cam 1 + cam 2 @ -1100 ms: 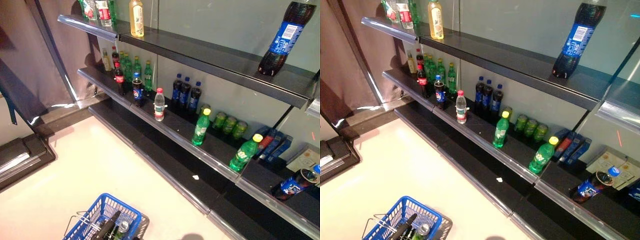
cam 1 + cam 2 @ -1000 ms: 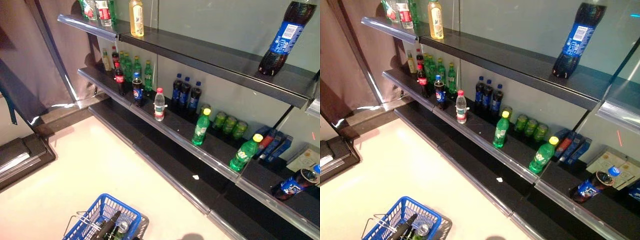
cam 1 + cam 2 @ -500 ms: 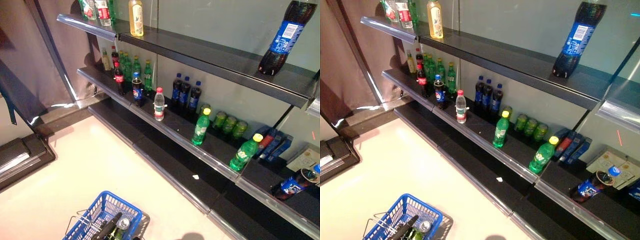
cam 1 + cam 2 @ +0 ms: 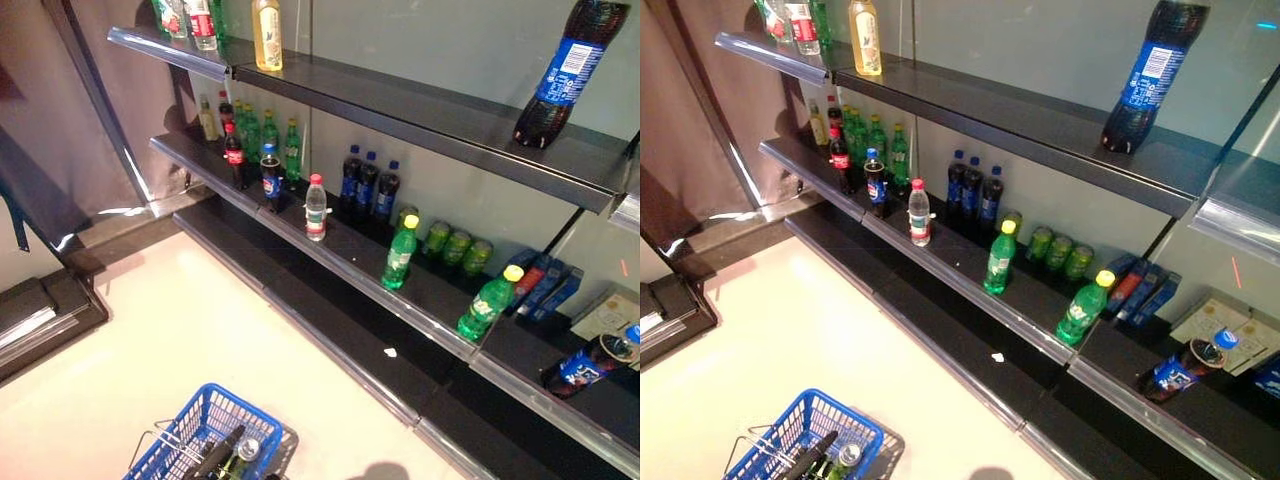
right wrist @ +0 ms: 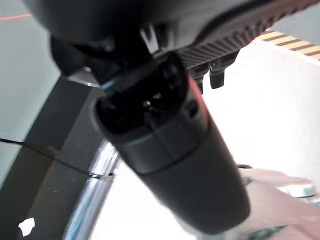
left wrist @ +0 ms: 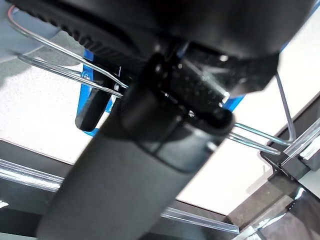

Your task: Pick up the drink and place into the basket.

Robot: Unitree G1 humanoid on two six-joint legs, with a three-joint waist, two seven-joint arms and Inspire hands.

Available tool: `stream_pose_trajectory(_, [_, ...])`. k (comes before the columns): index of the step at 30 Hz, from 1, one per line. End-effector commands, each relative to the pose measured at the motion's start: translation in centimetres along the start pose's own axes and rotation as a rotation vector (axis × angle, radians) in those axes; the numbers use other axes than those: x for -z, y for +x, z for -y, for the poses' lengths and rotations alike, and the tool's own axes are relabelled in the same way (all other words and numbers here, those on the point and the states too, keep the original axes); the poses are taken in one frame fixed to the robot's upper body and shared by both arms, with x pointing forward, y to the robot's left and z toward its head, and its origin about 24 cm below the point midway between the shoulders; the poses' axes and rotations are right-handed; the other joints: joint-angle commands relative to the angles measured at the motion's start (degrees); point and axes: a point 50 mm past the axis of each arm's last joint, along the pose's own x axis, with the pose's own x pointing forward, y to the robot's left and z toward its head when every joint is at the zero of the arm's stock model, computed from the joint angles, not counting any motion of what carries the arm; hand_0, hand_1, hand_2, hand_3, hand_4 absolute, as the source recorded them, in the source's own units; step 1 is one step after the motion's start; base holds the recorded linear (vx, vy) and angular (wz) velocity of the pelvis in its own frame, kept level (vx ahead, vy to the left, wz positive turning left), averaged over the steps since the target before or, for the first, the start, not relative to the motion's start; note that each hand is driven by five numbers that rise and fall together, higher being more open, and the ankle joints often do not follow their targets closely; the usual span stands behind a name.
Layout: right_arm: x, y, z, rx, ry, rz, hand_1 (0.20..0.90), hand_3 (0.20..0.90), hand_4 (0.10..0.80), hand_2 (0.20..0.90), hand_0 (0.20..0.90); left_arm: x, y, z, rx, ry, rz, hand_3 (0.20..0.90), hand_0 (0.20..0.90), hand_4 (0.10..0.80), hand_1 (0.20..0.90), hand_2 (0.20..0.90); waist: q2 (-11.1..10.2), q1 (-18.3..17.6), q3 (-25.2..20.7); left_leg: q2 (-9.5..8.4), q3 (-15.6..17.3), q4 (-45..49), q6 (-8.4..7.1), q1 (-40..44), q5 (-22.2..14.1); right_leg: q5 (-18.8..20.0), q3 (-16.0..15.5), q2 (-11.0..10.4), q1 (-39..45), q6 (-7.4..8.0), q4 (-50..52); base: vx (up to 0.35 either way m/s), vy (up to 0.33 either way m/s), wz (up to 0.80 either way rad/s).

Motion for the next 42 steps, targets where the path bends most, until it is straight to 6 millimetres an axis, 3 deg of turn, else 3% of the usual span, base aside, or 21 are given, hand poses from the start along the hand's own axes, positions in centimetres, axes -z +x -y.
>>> stream_pose_trajectory(1, [-8.0, -1.0, 1.9, 0.100, 0.020, 0.334, 0.900, 0.900, 0.800, 0.900, 0.900, 0.7, 1.1, 6.7, 0.243, 0.133, -0.034, 0.200, 0.300, 0.100, 0.300, 0.300, 1.1, 2.3, 3.1, 1.90, 1.6, 0.3, 0.04, 3.6, -5.1, 5.8, -1.0, -4.4, -4.2, 1.86, 1.3, 0.000, 0.000, 0.00])
stream_pose_trajectory(6, [-12.9, -2.9, 1.9, 0.110, 0.085, 0.561, 0.900, 0.900, 0.800, 0.900, 0.900, 1.1, 1.0, 6.8, 0.255, 0.163, -0.050, 0.200, 0.300, 0.100, 0.300, 0.300, 1.0, 2.8, 3.0, 1.76, 1.3, 0.3, 0.20, 3.8, -5.3, 5.8, -1.3, -4.5, -3.8, 1.69, 1.1, 0.000, 0.000, 0.00])
stream_pose_trajectory(7, [-14.0, -3.6, 2.3, 0.137, 0.076, 0.672, 0.900, 0.900, 0.800, 0.900, 0.900, 1.0, 0.9, 6.8, 0.257, 0.166, -0.052, 0.200, 0.300, 0.100, 0.300, 0.300, 1.1, 2.7, 3.0, 1.88, 1.4, 0.3, 0.05, 3.7, -5.2, 6.0, -0.9, -4.4, -3.9, 1.62, 0.9, 0.000, 0.000, 0.00])
stream_pose_trajectory(9, [-16.4, -6.1, 1.3, 0.168, 0.066, 0.868, 0.900, 0.900, 0.800, 0.900, 0.900, 1.2, 0.9, 7.2, 0.256, 0.151, -0.046, 0.200, 0.300, 0.100, 0.300, 0.300, 1.2, 1.6, 3.2, 1.76, 1.8, 0.3, 0.36, 3.8, -5.3, 6.3, -0.3, -4.5, -4.3, 1.93, 0.9, 0.000, 0.000, 0.00])
stream_pose_trajectory(10, [-16.7, -6.5, 1.2, 0.172, 0.063, 0.882, 0.900, 0.900, 0.800, 0.900, 0.900, 1.2, 0.8, 7.2, 0.254, 0.149, -0.045, 0.200, 0.300, 0.100, 0.300, 0.300, 1.2, 1.5, 3.2, 1.76, 1.8, 0.3, 0.37, 3.8, -5.3, 6.3, -0.3, -4.5, -4.3, 1.95, 0.9, 0.000, 0.000, 0.00])
stream_pose_trajectory(11, [-18.6, -9.7, 0.5, 0.195, 0.065, 1.000, 0.900, 0.900, 0.800, 0.900, 0.900, 1.4, 0.6, 7.6, 0.250, 0.134, -0.034, 0.200, 0.300, 0.100, 0.300, 0.300, 1.1, 0.3, 3.5, 1.86, 2.2, 0.3, 0.42, 3.8, -5.3, 6.3, 0.3, -4.6, -4.6, 2.10, 1.0, 0.000, 0.000, 0.00])
stream_pose_trajectory(12, [-18.9, -10.5, 0.5, 0.202, 0.068, 1.032, 0.900, 0.900, 0.800, 0.900, 0.900, 1.5, 0.6, 7.7, 0.247, 0.128, -0.031, 0.200, 0.300, 0.100, 0.300, 0.300, 1.1, -0.1, 3.6, 1.93, 2.4, 0.3, 0.43, 3.8, -5.3, 6.3, 0.5, -4.6, -4.7, 2.15, 1.0, -0.045, 0.010, -0.02])
stream_pose_trajectory(14, [-19.9, -14.3, 1.8, 0.225, 0.109, 1.191, 0.900, 0.900, 0.800, 0.900, 0.900, 1.8, 0.2, 7.4, 0.234, 0.096, -0.013, 0.200, 0.300, 0.100, 0.300, 0.300, 1.0, -1.8, 4.0, 2.21, 3.0, 0.3, 0.52, 3.8, -5.3, 6.3, 1.4, -4.5, -5.2, 2.34, 1.2, -0.043, -0.001, -0.05])
stream_pose_trajectory(18, [-20.3, -16.1, 2.9, 0.238, 0.129, 1.268, 0.900, 0.900, 0.800, 0.900, 0.900, 1.8, 0.1, 7.1, 0.227, 0.080, -0.005, 0.200, 0.300, 0.100, 0.300, 0.300, 1.0, -2.7, 4.2, 2.27, 3.3, 0.3, 0.60, 3.8, -5.4, 6.3, 1.9, -4.4, -5.4, 2.41, 1.1, -0.005, 0.004, -0.07])
stream_pose_trajectory(19, [-20.4, -18.6, 5.0, 0.255, 0.168, 1.393, 0.900, 0.900, 0.800, 0.900, 0.900, 1.8, -0.2, 6.2, 0.210, 0.053, 0.003, 0.200, 0.300, 0.100, 0.300, 0.300, 1.2, -3.9, 4.1, 2.40, 4.0, 0.3, 0.68, 3.9, -5.5, 6.2, 2.7, -4.3, -5.7, 2.53, 1.0, 0.000, 0.000, 0.00])
stream_pose_trajectory(22, [-20.8, -21.7, 7.8, 0.355, 0.271, 1.569, 0.900, 0.900, 0.800, 0.900, 0.900, 1.7, -0.3, 5.4, 0.195, 0.025, 0.011, 0.200, 0.300, 0.100, 0.300, 0.300, 1.4, -4.7, 3.9, 2.88, 4.9, 0.3, 0.53, 4.0, -5.5, 6.1, 3.3, -4.4, -6.1, 2.58, 1.0, 0.043, 0.024, -0.28])
stream_pose_trajectory(31, [-20.6, -25.2, 11.9, 0.579, 0.592, 1.700, 0.900, 0.900, 0.800, 0.900, 0.900, 1.8, -0.4, 4.6, 0.187, 0.063, -0.004, 0.200, 0.300, 0.100, 0.300, 0.300, 1.7, -4.6, 4.3, 3.61, 5.4, 0.4, 0.72, 4.1, -5.2, 4.8, 3.6, -4.2, -7.5, 1.91, 3.4, 0.058, -0.027, -0.14])
stream_pose_trajectory(42, [-22.6, -25.7, 10.9, 0.435, 0.630, 1.722, 0.900, 0.900, 0.800, 0.900, 0.900, 2.2, -0.4, 6.6, 0.252, 0.094, -0.012, 0.200, 0.300, 0.100, 0.300, 0.300, 2.9, -3.9, 9.4, 2.86, 1.8, 7.1, 0.76, -1.7, -5.3, 3.1, 4.3, -3.9, -13.0, -0.16, 10.1, -0.034, 0.004, -0.01])
